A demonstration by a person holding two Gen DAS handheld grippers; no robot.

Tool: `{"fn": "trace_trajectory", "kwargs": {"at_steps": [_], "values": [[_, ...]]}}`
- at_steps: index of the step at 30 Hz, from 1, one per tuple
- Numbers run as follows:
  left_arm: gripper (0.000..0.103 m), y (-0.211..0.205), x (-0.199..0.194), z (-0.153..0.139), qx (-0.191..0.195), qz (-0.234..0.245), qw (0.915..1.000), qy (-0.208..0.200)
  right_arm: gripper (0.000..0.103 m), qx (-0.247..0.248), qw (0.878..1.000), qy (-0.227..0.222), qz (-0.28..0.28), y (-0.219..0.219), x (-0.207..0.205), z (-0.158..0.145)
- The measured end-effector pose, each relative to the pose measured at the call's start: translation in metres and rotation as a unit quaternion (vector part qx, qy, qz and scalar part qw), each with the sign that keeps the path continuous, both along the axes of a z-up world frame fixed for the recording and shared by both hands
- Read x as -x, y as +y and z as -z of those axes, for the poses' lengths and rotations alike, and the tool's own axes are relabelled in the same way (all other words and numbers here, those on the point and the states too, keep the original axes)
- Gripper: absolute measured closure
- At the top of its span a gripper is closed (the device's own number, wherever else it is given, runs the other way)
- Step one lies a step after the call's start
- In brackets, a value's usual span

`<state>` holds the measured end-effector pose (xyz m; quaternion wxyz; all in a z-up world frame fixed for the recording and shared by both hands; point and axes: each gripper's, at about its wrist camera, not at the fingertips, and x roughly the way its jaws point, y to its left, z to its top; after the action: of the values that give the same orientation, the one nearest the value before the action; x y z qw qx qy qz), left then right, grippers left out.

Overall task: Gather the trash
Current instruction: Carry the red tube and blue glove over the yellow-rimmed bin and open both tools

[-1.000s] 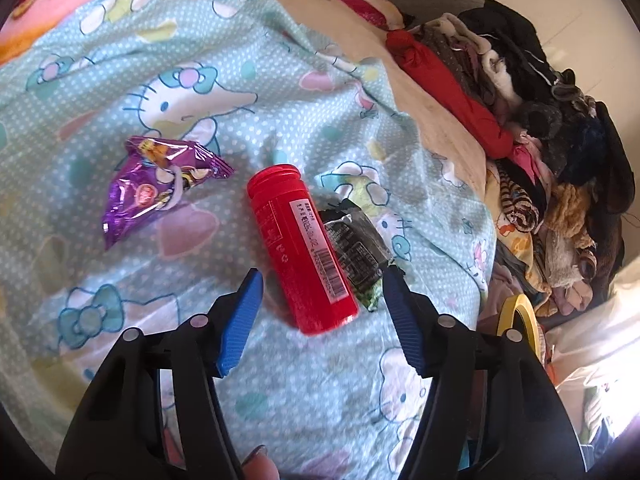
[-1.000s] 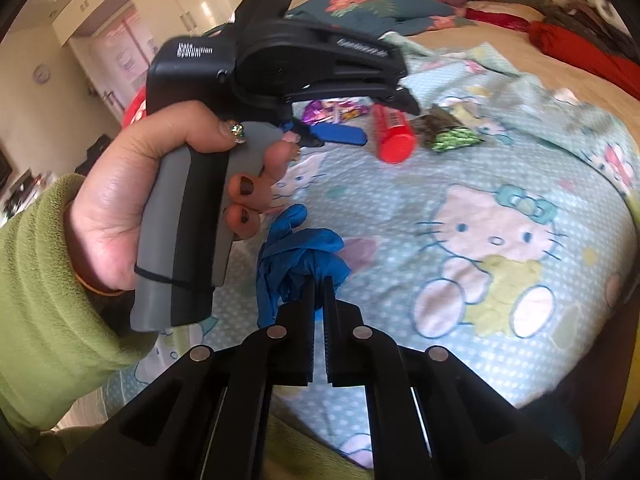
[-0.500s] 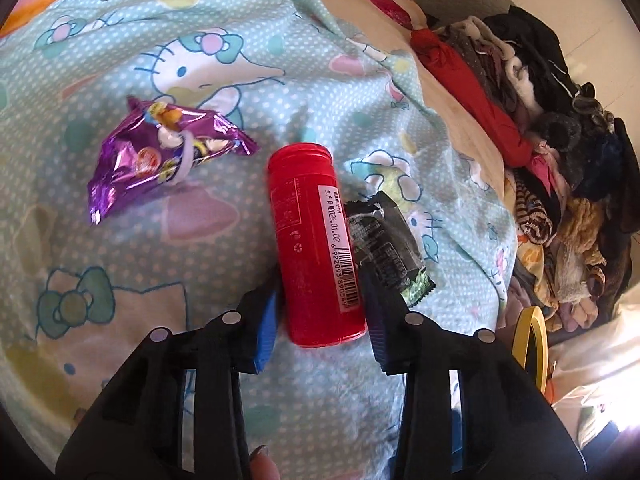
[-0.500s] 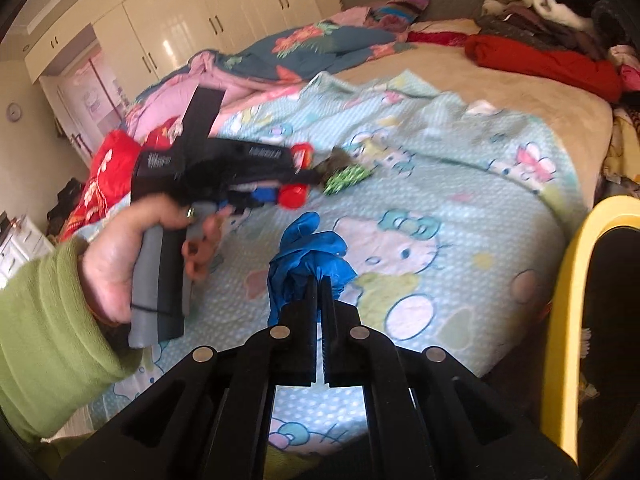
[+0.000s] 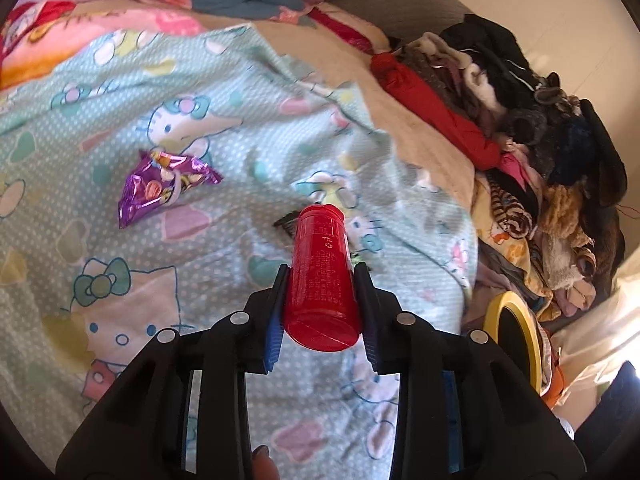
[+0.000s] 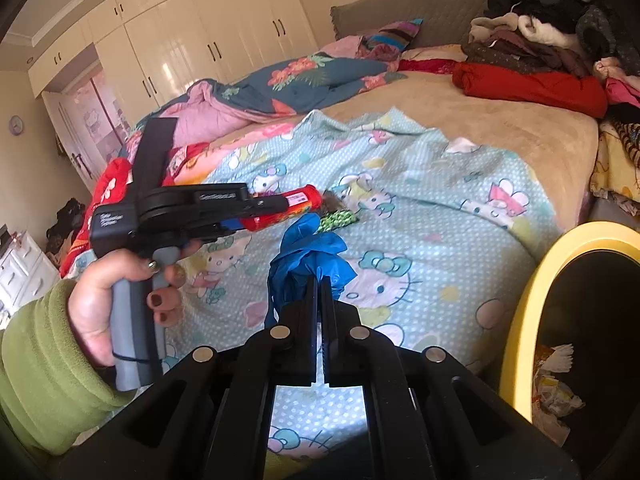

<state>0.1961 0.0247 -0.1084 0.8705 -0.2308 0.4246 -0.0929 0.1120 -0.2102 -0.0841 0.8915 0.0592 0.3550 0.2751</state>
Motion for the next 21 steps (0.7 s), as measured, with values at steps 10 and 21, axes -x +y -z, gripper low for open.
{"fn": "trace_trajectory", "kwargs": {"at_steps": [10, 21], "values": [[0.078, -0.028, 0.013, -0.032, -0.007, 0.032, 0.9988, -0.035, 0.101, -0.019, 0.999, -0.019, 0.041, -0.036, 0.001, -0.016], [0.078, -0.063, 0.024, -0.056, -0.013, 0.074, 0.9954, -0.060, 0.101, -0.039, 0.995, -0.033, 0.086, -0.076, 0.004, -0.031]]}}
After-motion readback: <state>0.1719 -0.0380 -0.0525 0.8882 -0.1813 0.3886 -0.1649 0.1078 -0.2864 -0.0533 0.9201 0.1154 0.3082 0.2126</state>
